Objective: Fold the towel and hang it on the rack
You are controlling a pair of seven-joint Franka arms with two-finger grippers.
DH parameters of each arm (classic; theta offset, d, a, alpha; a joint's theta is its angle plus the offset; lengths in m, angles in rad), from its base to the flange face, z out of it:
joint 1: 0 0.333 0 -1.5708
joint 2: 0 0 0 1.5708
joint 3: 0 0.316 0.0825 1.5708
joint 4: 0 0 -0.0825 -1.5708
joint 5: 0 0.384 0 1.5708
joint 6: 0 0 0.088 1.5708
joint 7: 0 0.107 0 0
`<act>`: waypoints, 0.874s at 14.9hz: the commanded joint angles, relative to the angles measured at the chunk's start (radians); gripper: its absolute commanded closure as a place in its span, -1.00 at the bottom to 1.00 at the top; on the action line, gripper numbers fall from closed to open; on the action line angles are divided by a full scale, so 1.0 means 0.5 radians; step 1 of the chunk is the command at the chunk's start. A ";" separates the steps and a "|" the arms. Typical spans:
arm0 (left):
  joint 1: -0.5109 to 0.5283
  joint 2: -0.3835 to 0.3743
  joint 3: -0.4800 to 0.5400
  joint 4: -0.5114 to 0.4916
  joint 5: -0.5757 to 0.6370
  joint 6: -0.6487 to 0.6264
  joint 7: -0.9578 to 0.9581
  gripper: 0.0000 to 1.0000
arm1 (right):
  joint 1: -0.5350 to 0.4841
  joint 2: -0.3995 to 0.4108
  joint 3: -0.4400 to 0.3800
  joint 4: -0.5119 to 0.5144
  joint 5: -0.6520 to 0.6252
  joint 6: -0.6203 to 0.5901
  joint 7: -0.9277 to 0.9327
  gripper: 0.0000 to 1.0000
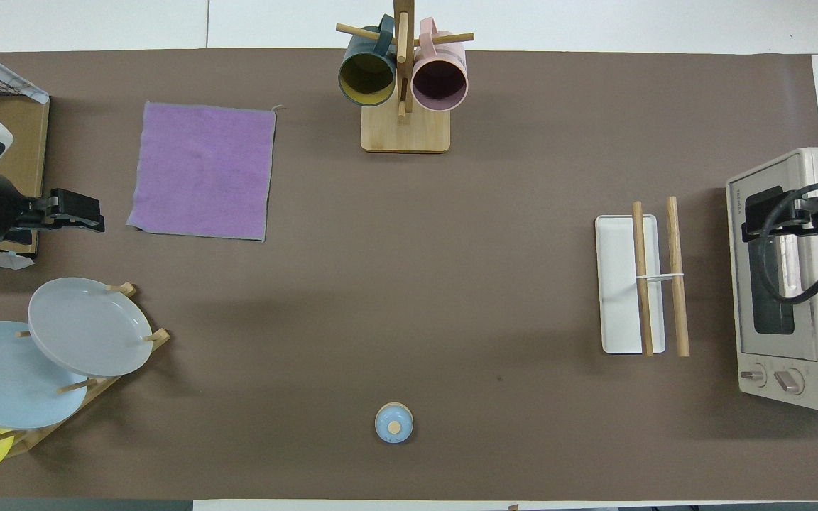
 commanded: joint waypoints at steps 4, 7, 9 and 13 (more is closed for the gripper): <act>0.225 0.488 -0.007 -0.094 -0.081 0.648 0.228 -1.00 | -0.008 -0.055 0.004 -0.069 0.027 0.027 -0.039 -1.00; 0.232 0.666 -0.007 -0.115 -0.081 0.949 0.225 -1.00 | 0.001 -0.058 0.010 -0.066 0.024 0.021 -0.048 -1.00; 0.225 0.755 -0.007 -0.091 -0.084 0.984 0.222 -0.99 | 0.017 -0.058 0.016 -0.069 0.027 -0.016 -0.057 -1.00; 0.207 0.767 -0.007 -0.106 -0.281 0.972 0.213 -0.76 | 0.124 -0.101 0.034 -0.195 0.027 0.152 -0.127 -1.00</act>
